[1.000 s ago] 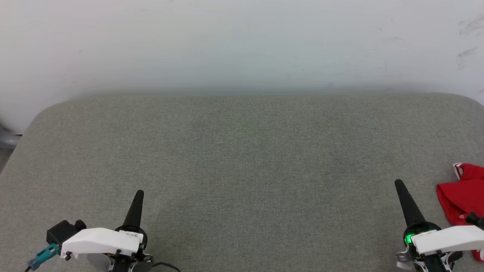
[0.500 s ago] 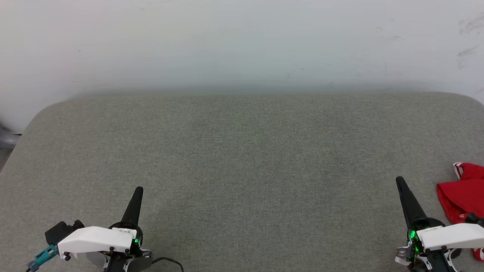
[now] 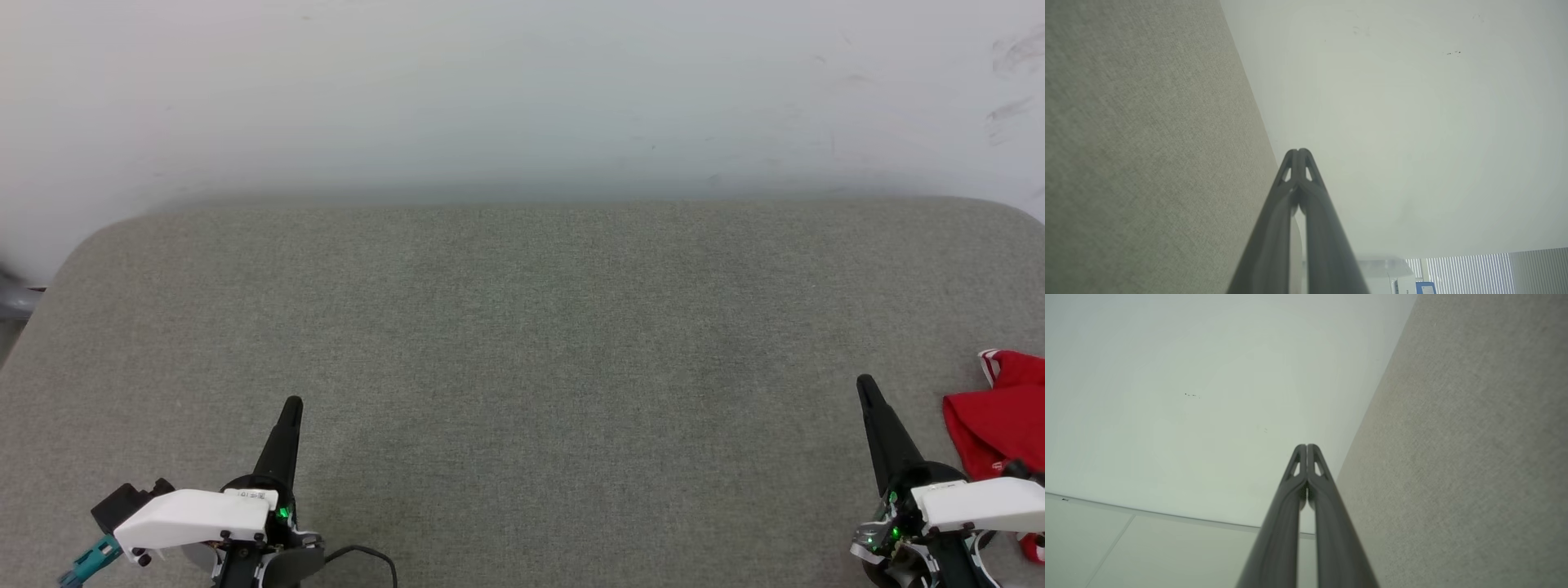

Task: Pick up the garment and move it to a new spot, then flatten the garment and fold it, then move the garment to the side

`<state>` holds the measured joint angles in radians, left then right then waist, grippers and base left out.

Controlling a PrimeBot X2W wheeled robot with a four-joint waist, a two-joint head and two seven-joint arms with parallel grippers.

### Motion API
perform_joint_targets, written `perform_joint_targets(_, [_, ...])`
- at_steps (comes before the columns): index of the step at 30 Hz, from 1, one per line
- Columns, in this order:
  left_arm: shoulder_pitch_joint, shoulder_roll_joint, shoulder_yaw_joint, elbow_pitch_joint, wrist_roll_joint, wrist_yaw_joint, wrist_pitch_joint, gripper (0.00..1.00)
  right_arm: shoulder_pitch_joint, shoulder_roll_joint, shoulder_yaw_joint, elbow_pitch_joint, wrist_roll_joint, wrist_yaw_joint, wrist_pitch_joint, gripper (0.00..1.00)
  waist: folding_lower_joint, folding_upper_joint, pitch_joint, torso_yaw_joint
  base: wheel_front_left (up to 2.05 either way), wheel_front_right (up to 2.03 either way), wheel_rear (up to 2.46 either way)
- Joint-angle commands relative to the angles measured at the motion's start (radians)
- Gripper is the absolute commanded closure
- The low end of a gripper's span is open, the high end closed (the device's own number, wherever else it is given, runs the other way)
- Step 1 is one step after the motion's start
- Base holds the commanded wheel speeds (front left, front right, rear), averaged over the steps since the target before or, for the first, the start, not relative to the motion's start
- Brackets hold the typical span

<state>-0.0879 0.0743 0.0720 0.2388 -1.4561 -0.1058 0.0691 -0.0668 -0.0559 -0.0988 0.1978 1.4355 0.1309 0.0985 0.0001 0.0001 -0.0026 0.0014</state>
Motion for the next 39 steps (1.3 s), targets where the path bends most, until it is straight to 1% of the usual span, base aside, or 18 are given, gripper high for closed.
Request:
perform_joint_targets(1, [-0.017, -0.005, 0.007, 0.000, -0.015, -0.005, 0.006, 1.00, -0.020, -0.004, -0.002, 0.002, 0.019, 0.000, 0.003, 1.00, 0.0000, -0.0001, 0.000, 0.000, 0.00, 0.00, 0.00])
perform_joint_targets(24, [-0.026, -0.026, 0.047, 0.008, -0.157, -0.028, 0.049, 1.00, -0.049, -0.001, -0.007, 0.050, 0.186, 0.000, 0.009, 1.00, -0.0001, -0.0001, 0.005, -0.001, 0.00, 0.00, 0.00])
perform_joint_targets(39, [-0.025, -0.027, 0.047, 0.007, -0.156, -0.028, 0.049, 1.00, -0.048, 0.001, -0.009, 0.050, 0.182, 0.000, 0.011, 1.00, -0.0001, -0.0001, 0.006, -0.001, 0.00, 0.00, 0.00])
